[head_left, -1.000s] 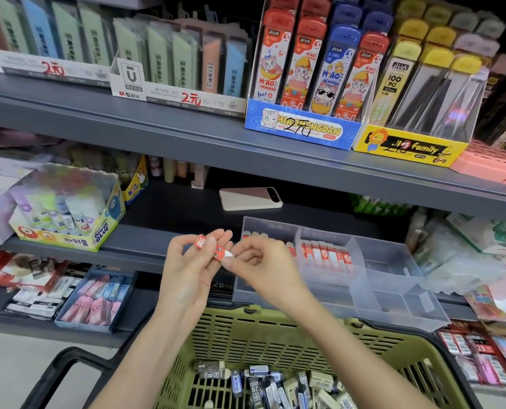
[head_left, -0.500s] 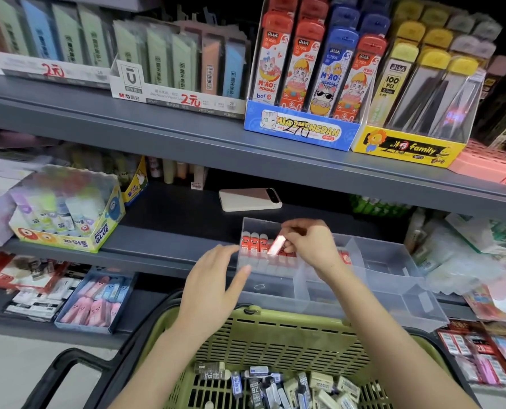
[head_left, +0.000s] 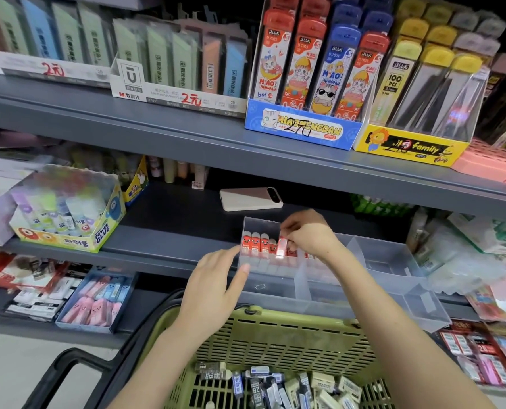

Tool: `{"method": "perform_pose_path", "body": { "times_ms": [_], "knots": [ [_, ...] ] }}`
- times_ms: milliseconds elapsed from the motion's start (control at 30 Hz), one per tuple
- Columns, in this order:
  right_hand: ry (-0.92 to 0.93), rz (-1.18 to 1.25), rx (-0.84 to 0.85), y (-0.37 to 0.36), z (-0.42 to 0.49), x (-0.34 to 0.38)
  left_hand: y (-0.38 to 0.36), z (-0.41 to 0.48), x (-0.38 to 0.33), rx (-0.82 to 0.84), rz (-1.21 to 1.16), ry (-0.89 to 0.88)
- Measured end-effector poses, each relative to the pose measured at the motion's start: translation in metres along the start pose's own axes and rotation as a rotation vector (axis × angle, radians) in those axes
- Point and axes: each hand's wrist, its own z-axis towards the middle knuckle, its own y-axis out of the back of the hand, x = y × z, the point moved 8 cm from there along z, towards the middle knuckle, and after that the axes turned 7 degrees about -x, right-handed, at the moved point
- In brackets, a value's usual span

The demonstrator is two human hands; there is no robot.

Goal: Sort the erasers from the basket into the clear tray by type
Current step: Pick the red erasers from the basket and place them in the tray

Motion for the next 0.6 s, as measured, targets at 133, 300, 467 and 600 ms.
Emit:
{"method": "perform_pose_path", "body": {
  "times_ms": [133,300,467,600],
  "knots": [
    [0.014,0.007,0.063,-0.015,0.000,0.006,-0.001,0.000,0.001,0.002,0.007,0.003],
    [0.073,-0.168,-0.045,-0.018,-0.004,0.005,-0.001,0.000,0.001,0.005,0.009,0.004],
    [0.172,-0.131,-0.138,-0.012,-0.024,0.011,0.000,-0.001,-0.001,0.019,-0.002,0.007],
    [0.358,0.075,-0.424,0.019,-0.084,0.016,0.001,-0.002,-0.001,0.026,0.013,0.002]
  ]
}}
